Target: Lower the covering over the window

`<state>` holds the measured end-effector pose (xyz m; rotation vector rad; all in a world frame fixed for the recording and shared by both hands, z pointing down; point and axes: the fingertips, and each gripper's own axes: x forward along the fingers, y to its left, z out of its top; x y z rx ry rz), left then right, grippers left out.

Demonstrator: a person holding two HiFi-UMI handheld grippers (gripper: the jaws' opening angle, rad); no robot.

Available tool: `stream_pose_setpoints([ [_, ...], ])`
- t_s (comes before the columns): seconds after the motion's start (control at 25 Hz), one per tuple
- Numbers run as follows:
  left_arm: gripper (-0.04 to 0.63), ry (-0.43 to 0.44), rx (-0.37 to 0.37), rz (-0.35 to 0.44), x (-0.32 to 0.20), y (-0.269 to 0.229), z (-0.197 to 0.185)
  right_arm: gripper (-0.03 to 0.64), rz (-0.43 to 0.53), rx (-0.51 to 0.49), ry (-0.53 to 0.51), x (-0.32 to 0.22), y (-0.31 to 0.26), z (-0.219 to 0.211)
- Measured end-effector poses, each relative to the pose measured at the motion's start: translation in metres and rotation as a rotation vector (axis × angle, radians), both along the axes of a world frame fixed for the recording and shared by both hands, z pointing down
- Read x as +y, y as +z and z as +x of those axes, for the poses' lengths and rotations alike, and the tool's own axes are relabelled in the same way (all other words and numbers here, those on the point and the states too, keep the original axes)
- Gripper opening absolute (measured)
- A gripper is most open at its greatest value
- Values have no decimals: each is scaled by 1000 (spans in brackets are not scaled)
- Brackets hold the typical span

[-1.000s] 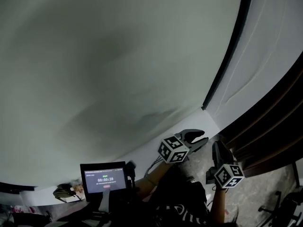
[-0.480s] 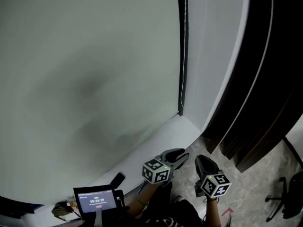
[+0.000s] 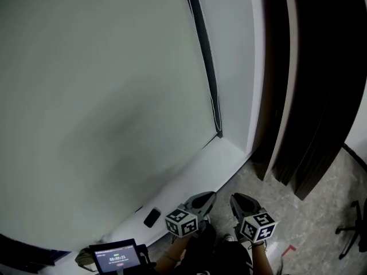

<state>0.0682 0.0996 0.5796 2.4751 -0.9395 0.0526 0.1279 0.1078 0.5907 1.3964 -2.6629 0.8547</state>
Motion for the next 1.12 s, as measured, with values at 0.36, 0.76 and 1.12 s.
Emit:
stream_pose_setpoints([
  [0.36,2,43,12,25,15,-16,-21,53,32,7,-9,15,-17,-27],
  [0.76,2,112,11,63,72,-41,-121,54,57,-107,31,60,-45,-131],
  [1.12,2,196,30,56,98,-39,-176,54,45,-95,105,90,-41,-189],
])
